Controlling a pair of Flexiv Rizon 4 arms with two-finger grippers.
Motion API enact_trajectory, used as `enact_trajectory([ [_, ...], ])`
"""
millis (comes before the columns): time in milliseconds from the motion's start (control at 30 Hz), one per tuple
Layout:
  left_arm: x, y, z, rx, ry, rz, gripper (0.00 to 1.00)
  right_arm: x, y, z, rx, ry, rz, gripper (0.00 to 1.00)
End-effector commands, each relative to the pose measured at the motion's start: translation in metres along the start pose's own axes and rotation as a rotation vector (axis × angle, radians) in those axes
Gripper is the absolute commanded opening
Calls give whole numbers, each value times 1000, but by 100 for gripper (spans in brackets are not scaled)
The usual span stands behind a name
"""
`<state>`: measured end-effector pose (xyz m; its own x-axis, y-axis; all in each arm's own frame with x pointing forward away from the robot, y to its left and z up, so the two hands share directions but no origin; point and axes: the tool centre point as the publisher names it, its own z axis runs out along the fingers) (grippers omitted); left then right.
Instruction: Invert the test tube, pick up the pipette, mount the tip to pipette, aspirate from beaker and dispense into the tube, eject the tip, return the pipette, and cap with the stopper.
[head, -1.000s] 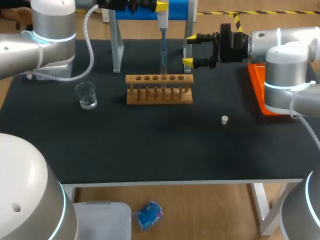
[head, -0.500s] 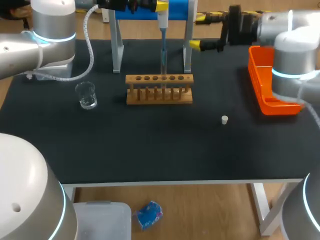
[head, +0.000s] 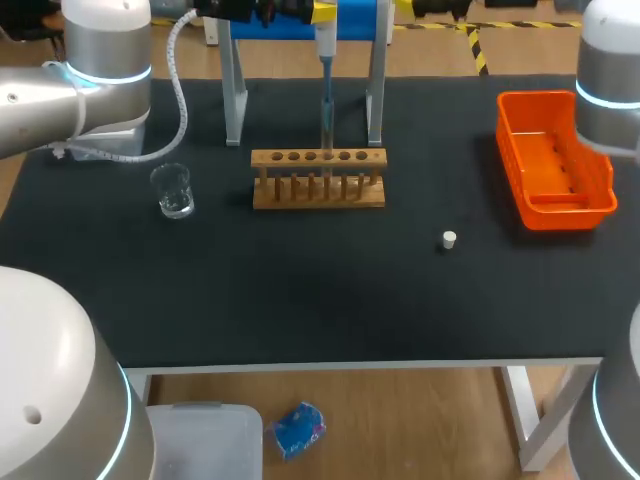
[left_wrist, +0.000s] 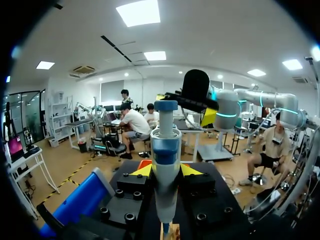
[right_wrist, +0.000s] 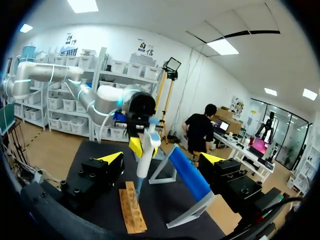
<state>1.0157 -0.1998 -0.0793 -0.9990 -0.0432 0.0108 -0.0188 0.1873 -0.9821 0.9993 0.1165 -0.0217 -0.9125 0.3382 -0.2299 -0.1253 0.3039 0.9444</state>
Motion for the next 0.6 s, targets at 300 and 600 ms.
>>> enact_trajectory([
  [300, 1, -1, 0, -2, -4, 0, 0, -2, 9, 0, 6, 4, 0, 100],
  [600, 1, -1, 0, -2, -4, 0, 0, 1, 30, 18, 27, 38, 113, 100],
])
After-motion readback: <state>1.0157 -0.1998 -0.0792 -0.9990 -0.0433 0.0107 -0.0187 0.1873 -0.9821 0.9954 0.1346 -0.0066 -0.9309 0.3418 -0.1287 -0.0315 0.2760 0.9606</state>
